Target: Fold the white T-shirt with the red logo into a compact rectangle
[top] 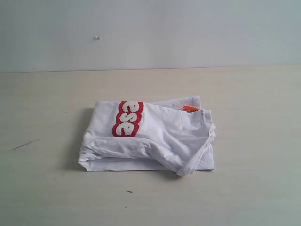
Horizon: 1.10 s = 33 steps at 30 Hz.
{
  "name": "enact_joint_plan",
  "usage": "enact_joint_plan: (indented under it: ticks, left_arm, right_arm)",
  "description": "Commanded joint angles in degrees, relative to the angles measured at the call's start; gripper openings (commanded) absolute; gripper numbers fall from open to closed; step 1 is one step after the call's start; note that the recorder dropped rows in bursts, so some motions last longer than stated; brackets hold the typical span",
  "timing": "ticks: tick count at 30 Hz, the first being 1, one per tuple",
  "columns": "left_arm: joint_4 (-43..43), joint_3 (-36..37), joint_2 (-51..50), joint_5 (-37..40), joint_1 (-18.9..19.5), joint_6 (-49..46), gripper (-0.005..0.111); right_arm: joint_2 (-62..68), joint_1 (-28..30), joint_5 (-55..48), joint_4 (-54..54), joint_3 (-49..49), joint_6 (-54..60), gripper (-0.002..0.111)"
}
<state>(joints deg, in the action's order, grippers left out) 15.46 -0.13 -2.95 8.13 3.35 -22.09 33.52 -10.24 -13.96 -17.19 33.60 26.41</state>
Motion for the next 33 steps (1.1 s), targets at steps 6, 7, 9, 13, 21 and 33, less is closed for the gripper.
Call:
enact_joint_plan:
  ticks: [6,7,9,13,21,33]
  left_arm:
    - [0.4,0.1,2.9,8.1,0.1,0.0,0.104]
    - [0.7,0.1,2.9,8.5,0.1,0.1,0.104]
    - [1.2,0.1,2.9,9.5,0.1,0.1,0.104]
    - [1.2,0.1,2.9,10.7,0.1,0.1,0.104]
    - [-12.6,0.1,2.9,12.3,0.1,13.4,0.104]
    - [-16.7,0.1,2.9,12.2,0.1,16.9,0.104]
  right_arm:
    - [-0.1,0.3,0.4,-0.3,-0.2,0.3,0.0]
    - [-0.1,0.3,0.4,-0.3,-0.2,0.3,0.0]
    - [-0.1,0.3,0.4,-0.3,-0.2,0.3,0.0]
    - [-0.1,0.3,0.4,-0.3,-0.2,0.3,0.0]
    - [-0.1,0.3,0.4,-0.3,-0.2,0.3,0.0]
    - [-0.1,0.3,0.4,-0.3,-0.2,0.3,0.0]
